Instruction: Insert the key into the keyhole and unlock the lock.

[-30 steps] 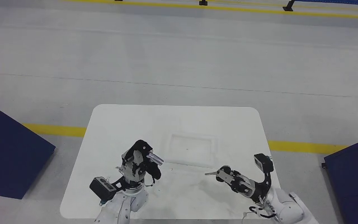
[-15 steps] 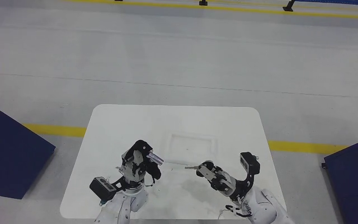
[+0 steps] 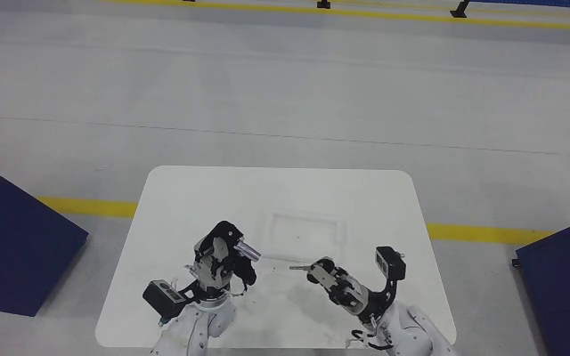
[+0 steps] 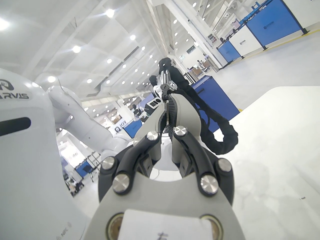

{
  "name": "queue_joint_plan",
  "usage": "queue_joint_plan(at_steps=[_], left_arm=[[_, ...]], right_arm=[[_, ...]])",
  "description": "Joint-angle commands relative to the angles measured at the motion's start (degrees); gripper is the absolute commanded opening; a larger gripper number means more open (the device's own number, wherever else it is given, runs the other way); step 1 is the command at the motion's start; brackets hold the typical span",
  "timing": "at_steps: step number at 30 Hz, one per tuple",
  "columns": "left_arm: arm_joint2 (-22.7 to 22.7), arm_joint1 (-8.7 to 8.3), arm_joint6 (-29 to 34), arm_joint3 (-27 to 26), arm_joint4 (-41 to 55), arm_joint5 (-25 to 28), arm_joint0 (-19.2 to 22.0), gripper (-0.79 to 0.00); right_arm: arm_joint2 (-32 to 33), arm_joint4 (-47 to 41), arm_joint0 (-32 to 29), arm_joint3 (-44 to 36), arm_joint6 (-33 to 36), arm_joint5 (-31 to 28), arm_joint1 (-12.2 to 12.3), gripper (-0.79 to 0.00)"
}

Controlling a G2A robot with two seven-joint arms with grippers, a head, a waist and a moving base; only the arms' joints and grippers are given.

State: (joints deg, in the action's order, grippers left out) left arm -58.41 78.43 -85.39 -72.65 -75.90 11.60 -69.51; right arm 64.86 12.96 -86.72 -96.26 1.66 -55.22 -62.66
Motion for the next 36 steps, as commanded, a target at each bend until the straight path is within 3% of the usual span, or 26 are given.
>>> queue_joint_plan(at_steps=[1,8,16,28,36], left_arm=[[-0.23,0.03,0.98,-0.54,0.57,0.24,-0.60,-0.785],[-0.03,0.51,2.23,-0.93,1.78,0.14,-1.23,-0.785],[0.20,1.08,2.12,0.11,1.34,-0.97,-0.92,-0.785],[0.25,1.27,2.94,0.09,1.46,-0.33,-0.75,-0.785],[-0.33,1.34,5.27,-3.25,0.68,-1.42,-2.67,-0.785]], right_arm=[[-1.69,-0.66,-0.62,0.88,-3.92,0.67,-0.70,-0.785],[-7.05,0.74,-0.98,2.36,-15.50,1.46,-3.47,-0.785],[-10.16,4.39,0.26,3.29,-20.54,1.69,-5.61,-0.785],[-10.84,4.81,0.52,3.64,-21.60,1.94,-6.21,-0.785],[-11.88,1.77,-0.65,0.35,-20.04,7.41,-6.96,-0.785]])
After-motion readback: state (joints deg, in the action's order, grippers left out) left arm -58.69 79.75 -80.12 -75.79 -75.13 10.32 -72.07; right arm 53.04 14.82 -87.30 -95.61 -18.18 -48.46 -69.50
